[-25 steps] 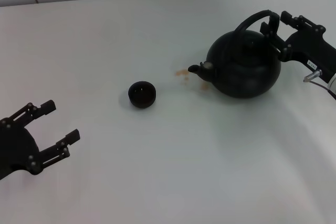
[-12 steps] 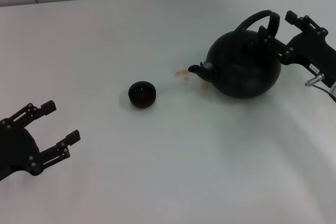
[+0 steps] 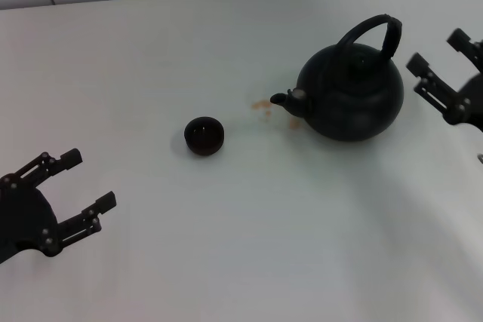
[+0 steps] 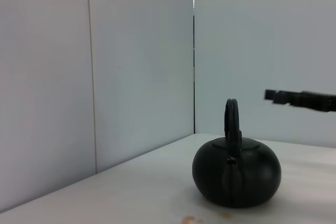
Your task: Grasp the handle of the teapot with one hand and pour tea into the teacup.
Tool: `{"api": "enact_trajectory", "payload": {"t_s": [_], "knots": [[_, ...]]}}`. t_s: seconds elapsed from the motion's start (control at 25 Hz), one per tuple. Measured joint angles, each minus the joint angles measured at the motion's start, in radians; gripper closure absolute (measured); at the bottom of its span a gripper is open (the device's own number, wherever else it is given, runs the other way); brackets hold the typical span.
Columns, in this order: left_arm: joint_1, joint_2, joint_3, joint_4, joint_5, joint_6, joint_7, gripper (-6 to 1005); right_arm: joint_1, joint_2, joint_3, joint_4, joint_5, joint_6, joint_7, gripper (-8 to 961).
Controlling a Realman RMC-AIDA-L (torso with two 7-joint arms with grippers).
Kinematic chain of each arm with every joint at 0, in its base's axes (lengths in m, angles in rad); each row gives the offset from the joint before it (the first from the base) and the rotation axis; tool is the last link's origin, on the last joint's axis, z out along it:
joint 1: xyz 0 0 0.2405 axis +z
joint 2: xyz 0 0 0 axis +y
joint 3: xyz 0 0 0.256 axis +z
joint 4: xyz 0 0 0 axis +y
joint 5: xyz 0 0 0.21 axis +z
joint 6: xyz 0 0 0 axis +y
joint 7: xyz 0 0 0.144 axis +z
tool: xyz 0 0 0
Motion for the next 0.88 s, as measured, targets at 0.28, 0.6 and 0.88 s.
{"api": "enact_trajectory", "payload": {"t_s": [0.28, 0.6, 0.88], "knots": [[0.000, 0.002, 0.001, 0.000, 0.001, 0.002, 0.001, 194, -0.035, -0.003, -0.010, -0.009, -0.016, -0.025, 0.041, 178], [-0.003, 0.007, 0.017, 0.000, 0.002, 0.016, -0.004, 194, -0.016, -0.049, -0.159, -0.099, -0.181, -0.102, 0.197, 178], [-0.008, 0.024, 0.077, 0.002, 0.002, 0.027, -0.018, 194, 0.018, -0.048, -0.374, -0.261, -0.237, -0.116, 0.306, 178]]}}
